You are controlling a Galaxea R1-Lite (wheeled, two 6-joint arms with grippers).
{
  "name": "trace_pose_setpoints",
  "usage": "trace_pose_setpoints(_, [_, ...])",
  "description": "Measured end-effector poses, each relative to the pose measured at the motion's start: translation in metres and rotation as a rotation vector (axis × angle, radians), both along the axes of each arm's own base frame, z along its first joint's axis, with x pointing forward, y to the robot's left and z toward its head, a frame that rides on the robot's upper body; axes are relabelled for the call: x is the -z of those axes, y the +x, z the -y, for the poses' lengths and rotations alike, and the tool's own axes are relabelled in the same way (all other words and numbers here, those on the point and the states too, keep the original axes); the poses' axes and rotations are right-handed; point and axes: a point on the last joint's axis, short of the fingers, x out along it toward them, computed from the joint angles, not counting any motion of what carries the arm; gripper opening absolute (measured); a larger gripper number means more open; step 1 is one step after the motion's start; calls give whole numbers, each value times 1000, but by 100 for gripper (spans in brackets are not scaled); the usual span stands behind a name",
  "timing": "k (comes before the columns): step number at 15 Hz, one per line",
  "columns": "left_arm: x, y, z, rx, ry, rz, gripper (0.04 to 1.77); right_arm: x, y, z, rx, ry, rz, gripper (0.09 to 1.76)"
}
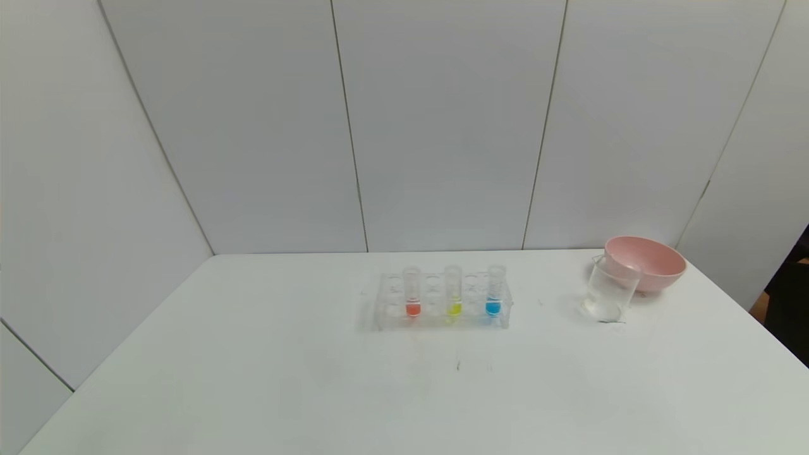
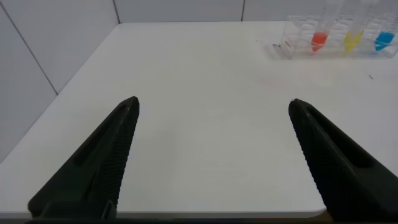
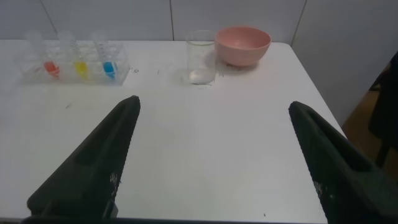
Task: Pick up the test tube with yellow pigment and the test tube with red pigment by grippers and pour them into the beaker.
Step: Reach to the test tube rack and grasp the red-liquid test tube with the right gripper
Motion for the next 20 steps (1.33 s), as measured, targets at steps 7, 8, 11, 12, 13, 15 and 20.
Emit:
trace_pose_setpoints(7, [0, 0, 0, 0, 0, 0, 172, -30, 95, -5, -42, 3, -181, 171])
trace_pose_setpoints(8, [0, 0, 0, 0, 0, 0, 172, -27, 111, -8, -64, 4, -212, 171])
trace_pose_setpoints(11, [0, 0, 0, 0, 0, 0, 172, -15, 156, -30, -136, -4, -278, 171])
trace_pose_setpoints(12, [0, 0, 0, 0, 0, 0, 172, -9, 165, -42, -157, -9, -300, 171])
trace_pose_setpoints(13, [0, 0, 0, 0, 0, 0, 172, -4, 171, -54, -177, -8, -324, 171])
trace_pose_setpoints(15, [0, 0, 0, 0, 0, 0, 172, 4, 174, -79, -197, 5, -365, 171])
trace_pose_setpoints(20, [0, 0, 0, 0, 0, 0, 172, 14, 172, -137, -173, 31, -388, 171])
